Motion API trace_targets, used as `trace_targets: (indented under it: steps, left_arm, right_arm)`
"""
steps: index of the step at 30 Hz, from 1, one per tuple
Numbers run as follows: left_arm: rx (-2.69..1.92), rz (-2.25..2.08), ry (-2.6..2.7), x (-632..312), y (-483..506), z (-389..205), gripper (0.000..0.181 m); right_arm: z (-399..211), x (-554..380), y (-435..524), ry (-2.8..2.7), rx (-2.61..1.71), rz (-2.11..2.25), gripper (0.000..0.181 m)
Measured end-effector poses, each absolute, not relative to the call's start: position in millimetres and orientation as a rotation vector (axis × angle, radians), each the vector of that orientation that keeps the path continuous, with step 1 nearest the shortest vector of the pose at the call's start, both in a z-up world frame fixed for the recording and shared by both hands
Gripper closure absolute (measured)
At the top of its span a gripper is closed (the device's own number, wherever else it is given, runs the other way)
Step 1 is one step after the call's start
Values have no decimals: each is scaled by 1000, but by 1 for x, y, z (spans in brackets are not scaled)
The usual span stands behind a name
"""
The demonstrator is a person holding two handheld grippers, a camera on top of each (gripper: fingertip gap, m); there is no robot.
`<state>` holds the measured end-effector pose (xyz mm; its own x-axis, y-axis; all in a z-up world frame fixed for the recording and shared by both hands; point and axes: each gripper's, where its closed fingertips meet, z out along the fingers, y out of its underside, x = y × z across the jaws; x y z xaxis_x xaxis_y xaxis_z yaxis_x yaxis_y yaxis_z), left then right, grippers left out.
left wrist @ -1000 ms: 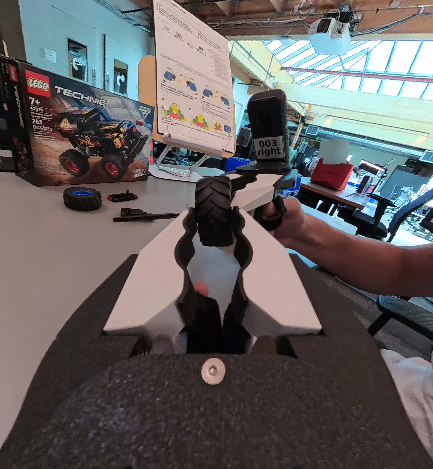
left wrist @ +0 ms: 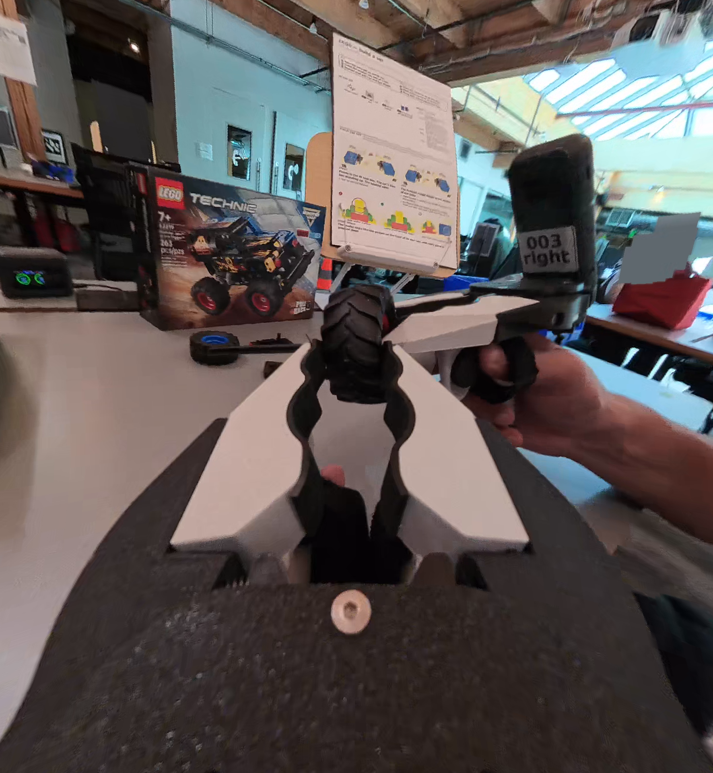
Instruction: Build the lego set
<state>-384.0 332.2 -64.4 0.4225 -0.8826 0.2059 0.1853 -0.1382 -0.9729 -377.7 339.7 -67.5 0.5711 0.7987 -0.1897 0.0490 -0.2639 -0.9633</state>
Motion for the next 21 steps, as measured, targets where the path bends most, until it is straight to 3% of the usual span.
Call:
trace_targets:
  steps: [21]
  left_arm:
    - [-1398, -835, 671, -380, 337, -71, 157]
  right_arm:
    - [-68, -373, 346, -742, -1691, 591, 156]
